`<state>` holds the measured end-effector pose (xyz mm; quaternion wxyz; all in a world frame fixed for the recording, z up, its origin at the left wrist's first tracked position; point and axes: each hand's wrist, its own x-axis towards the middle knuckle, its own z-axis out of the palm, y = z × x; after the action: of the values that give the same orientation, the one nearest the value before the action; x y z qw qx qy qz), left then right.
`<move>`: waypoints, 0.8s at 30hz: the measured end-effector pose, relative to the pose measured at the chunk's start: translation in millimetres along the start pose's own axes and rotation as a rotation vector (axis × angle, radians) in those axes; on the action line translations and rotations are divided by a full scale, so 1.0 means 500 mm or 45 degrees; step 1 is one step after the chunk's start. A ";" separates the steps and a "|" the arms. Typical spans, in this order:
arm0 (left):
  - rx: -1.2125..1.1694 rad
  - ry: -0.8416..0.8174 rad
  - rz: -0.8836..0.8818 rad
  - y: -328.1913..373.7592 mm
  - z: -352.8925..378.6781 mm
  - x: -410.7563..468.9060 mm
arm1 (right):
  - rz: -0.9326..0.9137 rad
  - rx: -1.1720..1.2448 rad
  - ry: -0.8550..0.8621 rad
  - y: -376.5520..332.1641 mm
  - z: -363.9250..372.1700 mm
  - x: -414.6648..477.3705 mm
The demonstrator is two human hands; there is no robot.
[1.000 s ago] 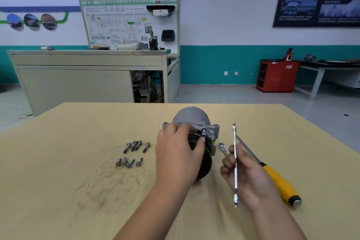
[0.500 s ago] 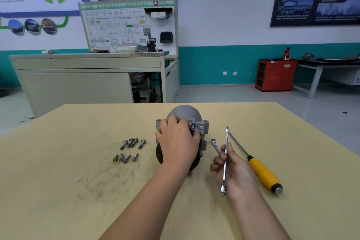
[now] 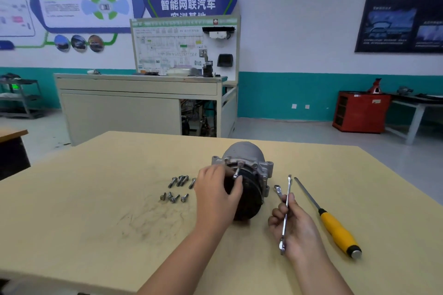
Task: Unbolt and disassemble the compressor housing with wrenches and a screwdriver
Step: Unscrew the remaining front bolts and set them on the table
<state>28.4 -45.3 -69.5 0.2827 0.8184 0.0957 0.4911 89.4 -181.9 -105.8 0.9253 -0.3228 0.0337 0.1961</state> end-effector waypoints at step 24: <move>0.636 -0.287 -0.586 -0.261 -0.080 0.009 | 0.000 -0.047 0.031 0.021 -0.007 0.005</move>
<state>12.3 78.8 -124.7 0.1860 0.8682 0.3629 0.2826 88.0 -175.7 -115.5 0.9187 -0.3421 0.0414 0.1928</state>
